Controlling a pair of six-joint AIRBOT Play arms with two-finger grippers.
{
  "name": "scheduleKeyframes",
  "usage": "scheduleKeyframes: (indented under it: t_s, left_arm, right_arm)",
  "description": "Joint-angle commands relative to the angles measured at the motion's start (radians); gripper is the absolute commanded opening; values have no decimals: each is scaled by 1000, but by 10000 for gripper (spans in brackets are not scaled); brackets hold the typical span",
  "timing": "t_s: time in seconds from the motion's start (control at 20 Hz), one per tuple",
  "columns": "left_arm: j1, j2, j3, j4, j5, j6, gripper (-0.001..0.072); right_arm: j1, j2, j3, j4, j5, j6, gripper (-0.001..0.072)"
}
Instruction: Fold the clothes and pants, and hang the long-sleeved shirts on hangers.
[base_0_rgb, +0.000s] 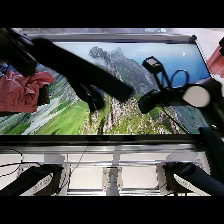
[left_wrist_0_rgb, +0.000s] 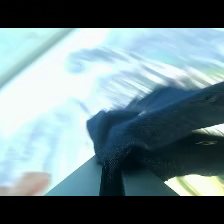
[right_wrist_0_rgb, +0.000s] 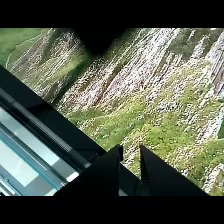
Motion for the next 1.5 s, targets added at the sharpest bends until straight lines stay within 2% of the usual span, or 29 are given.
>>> scheduleKeyframes:
  t_s: [0.0,0.1,0.3,0.45,0.55,0.7,0.85,0.95,1.0,1.05,1.1,1.3,1.45]
  left_arm:
    - [-91,-61,36,-24,-270,-74,65]
    - [-119,-121,36,-23,-332,-116,65]
    - [-173,-238,36,-23,-336,-156,65]
    - [-222,-330,36,-9,-335,-185,65]
    - [-272,-377,36,87,-310,-240,64]
    - [-369,-391,37,257,-184,-308,64]
    - [-421,-362,37,456,-61,-470,64]
    - [-414,-349,37,488,-44,-552,64]
    - [-412,-346,37,493,-46,-576,64]
    - [-409,-344,37,500,-44,-593,64]
    - [-409,-341,37,510,-40,-604,64]
    - [-409,-330,37,524,-32,-633,64]
    - [-409,-326,37,525,-32,-632,64]
  right_arm:
    - [3,108,-18,97,45,-114,145]
    - [29,147,-43,202,51,-163,145]
    - [120,164,-132,207,69,-155,143]
    - [206,164,-198,219,5,-92,14]
    - [271,158,-212,216,-51,-63,14]
    - [311,153,-212,172,-90,7,13]
    - [311,154,-212,105,-99,88,13]
    - [312,150,-218,103,-198,118,24]
    - [316,141,-230,126,-286,118,133]
    - [323,123,-248,151,-388,119,375]
    - [340,96,-272,176,-497,125,479]
    - [438,-82,-296,175,-769,234,478]
    - [515,-207,-295,175,-1025,241,476]
